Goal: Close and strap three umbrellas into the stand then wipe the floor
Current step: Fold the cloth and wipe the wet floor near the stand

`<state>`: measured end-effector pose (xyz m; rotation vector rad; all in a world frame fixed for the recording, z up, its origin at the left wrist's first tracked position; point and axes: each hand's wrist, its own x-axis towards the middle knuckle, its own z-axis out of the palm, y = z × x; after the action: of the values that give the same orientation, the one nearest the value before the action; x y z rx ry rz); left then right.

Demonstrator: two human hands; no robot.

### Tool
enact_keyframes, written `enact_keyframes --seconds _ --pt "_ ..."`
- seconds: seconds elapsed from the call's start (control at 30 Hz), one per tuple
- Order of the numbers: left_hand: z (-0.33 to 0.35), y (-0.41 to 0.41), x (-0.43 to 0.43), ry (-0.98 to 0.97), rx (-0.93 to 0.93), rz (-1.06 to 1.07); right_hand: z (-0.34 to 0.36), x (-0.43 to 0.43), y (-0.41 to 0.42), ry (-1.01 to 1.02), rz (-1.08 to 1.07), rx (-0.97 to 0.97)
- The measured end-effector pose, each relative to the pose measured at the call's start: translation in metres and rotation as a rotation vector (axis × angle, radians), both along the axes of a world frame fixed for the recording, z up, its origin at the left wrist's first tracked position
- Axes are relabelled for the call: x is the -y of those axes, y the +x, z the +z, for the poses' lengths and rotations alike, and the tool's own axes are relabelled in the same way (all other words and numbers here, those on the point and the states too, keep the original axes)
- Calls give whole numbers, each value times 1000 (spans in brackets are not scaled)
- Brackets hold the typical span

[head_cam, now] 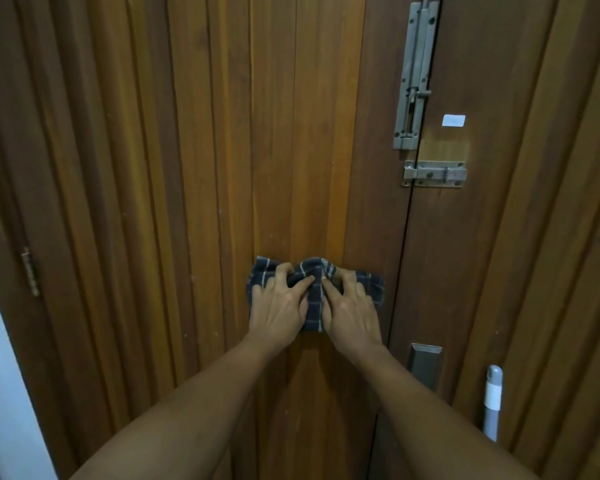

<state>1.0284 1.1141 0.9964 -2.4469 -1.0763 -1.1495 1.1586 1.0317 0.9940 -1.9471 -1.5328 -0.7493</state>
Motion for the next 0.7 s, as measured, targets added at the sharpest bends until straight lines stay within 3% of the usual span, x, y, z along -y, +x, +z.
enact_keyframes --seconds 0.13,0.4,0.6,0.7 --pt "5 -7 2 14 -51 -40 -3 1 -6 -7 22 41" --pt "5 -1 4 -198 119 -264 8 -5 -2 -35 39 -16" --pt "12 7 -4 -374 161 -276 10 -10 -4 -61 43 -177" --pt "8 13 -4 -502 298 -324 12 -14 -9 -70 23 -231"
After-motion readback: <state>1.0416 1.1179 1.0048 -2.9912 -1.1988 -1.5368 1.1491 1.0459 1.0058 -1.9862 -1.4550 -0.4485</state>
